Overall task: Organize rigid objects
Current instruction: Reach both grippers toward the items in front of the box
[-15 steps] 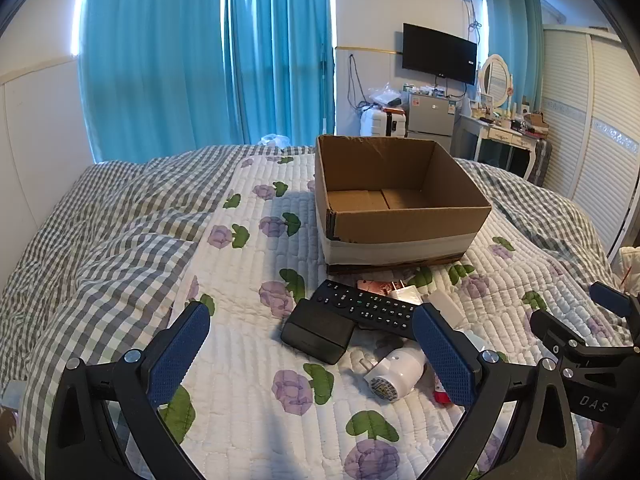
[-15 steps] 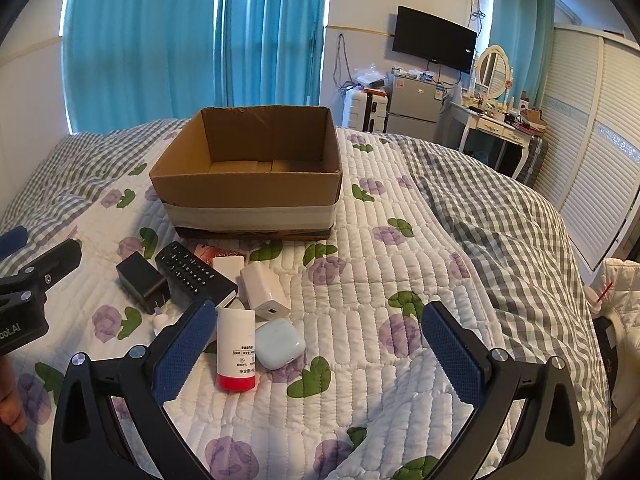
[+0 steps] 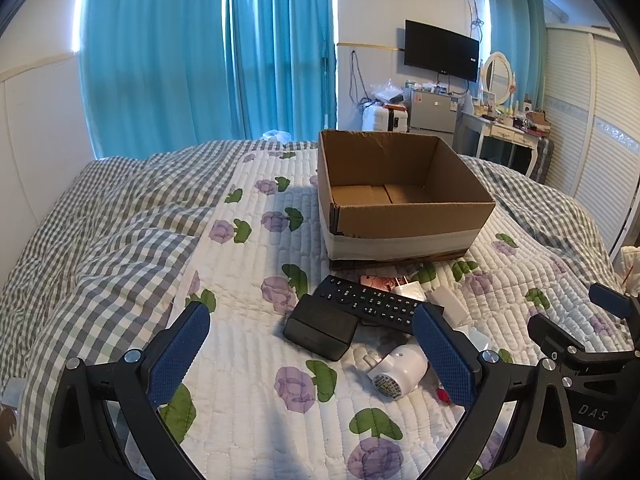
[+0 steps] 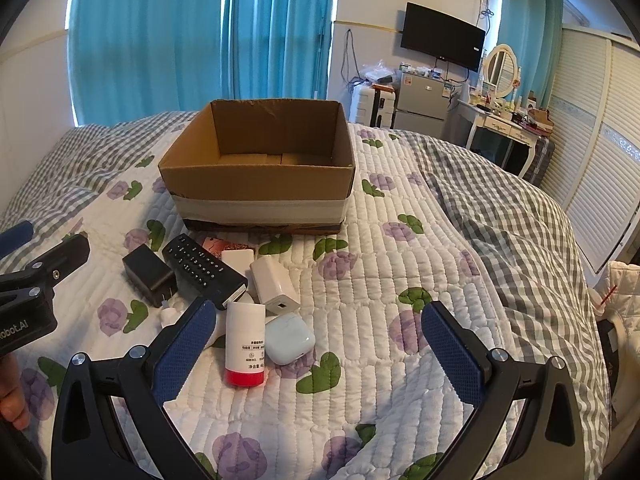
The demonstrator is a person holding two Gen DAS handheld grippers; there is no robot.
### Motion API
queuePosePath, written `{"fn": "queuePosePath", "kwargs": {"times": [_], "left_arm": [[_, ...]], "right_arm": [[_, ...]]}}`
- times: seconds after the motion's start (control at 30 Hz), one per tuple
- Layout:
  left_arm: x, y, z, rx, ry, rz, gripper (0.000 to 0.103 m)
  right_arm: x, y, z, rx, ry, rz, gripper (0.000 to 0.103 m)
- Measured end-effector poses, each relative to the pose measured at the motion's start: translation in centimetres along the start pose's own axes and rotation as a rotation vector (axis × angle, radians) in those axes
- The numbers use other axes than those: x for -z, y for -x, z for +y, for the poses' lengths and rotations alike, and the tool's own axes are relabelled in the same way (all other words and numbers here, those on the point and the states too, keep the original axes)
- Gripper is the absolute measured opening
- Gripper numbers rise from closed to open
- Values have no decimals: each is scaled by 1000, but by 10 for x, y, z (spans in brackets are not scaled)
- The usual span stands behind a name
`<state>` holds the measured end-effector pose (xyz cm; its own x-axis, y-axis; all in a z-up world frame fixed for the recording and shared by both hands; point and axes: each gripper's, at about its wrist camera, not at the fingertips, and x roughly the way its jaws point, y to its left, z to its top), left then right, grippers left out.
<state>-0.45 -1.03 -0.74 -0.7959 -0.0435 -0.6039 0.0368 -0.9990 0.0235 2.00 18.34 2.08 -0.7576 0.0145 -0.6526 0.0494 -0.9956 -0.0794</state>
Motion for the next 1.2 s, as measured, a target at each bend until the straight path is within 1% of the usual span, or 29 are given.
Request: {"fn": "queuePosePath", "kwargs": {"times": [0.33,0.4,0.43,0.47,0.6,0.73,0.8,0.87,0.97,1.0,1.03,1.07,1.1,1.13,1.2], "left_arm": [[1,-3,2,0,2,17,103],[2,-5,4,-6,5,25,103],[3,-6,5,-7,7,28,103],[4,-8,6,-9,8,34,103],[5,-15,9,-29,6,54,103],[8,-19,11,-13,19,68,103],[10,-22,10,-18,13,76,103],[13,-27,7,-23,-1,93,103],[15,-33,5,-31,-17,113,103],[17,-36,3,-36,-23,124,103],[17,-38,3,-40,-27,134,103],[18,-42,2,-45,-29,145,103],[18,-44,1,-49,-29,154,103],[19,-47,-1,-49,-31,166,103],[19,-51,-6,-46,-42,184,103]], "right_arm": [[2,-5,9,2,14,28,103],[3,-7,13,2,28,42,100],[4,-8,14,-4,32,46,93],[5,-10,15,-14,33,52,89],[8,-19,17,-33,43,87,88],[11,-30,20,-46,43,118,89],[14,-37,24,-53,51,131,89],[17,-50,29,-67,53,162,89],[25,-79,38,-100,47,252,88],[28,-91,41,-106,42,284,84],[30,-98,43,-110,40,297,75],[33,-106,45,-107,42,317,69],[36,-112,48,-95,51,334,68],[38,-114,49,-95,54,337,63],[36,-107,46,-123,42,322,37]]}}
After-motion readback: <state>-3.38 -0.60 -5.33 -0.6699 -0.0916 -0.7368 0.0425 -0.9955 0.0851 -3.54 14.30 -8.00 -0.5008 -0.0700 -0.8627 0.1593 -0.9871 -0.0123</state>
